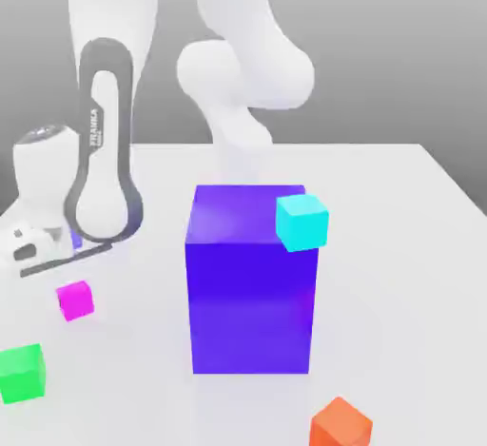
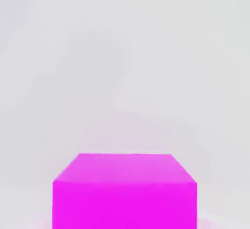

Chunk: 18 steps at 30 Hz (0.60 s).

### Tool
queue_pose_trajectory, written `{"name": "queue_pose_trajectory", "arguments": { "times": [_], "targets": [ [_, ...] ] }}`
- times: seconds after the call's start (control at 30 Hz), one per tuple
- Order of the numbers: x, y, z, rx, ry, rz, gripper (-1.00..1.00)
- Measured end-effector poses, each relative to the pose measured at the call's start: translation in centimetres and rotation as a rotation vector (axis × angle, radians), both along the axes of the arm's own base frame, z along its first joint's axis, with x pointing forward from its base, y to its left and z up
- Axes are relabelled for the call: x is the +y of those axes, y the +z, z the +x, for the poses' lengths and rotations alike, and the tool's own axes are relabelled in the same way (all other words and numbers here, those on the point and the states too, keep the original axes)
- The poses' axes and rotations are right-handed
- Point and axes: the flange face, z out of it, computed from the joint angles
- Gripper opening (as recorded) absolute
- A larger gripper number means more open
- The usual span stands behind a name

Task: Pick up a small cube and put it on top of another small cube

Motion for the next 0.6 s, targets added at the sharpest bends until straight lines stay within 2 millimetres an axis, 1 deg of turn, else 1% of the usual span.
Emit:
{"name": "queue_pose_trajectory", "arguments": {
  "times": [0.2,0.4,0.47,0.6],
  "targets": [
    [-0.3,3.2,0.1,-0.001,0.002,-0.008,-1.00],
    [0.2,5.5,0.1,0.000,0.002,0.005,-1.00],
    [-0.3,6.3,2.1,0.003,0.049,0.003,-1.00],
    [-1.6,8.1,7.2,0.006,0.168,-0.002,-1.00]
  ]
}}
